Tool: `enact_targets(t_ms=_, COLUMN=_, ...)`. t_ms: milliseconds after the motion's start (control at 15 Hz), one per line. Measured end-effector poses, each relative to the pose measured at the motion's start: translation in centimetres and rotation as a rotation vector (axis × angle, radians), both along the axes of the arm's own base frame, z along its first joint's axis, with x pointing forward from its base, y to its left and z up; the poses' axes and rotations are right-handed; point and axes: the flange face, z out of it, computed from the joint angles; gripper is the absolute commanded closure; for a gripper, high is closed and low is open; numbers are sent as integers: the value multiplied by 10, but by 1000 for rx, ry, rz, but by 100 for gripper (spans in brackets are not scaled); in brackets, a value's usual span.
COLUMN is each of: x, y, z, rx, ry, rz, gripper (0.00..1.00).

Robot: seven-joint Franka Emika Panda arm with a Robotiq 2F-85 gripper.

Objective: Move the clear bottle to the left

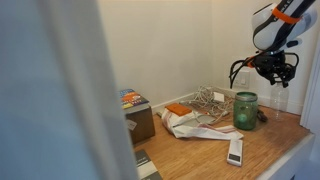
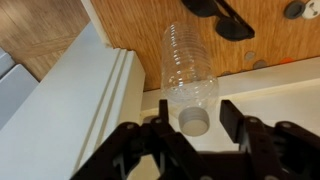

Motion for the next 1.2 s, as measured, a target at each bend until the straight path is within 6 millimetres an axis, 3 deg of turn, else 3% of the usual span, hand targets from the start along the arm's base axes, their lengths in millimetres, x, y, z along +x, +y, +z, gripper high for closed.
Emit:
enact_targets(t_ms=200, x=1, y=-2, z=0, rx=-3, ry=-3, rz=-6, gripper=92)
enact_targets(t_ms=800, x=2, y=-3, z=8, rx=-11, ry=-17, rz=-6, gripper=92)
enact_targets(t_ms=1000, x=4, y=0, z=24, rx=-15, ry=-49, rz=4, gripper=92)
enact_targets(t_ms=1200, x=4, y=2, z=54, rx=-36, ry=-97, rz=30, gripper=92)
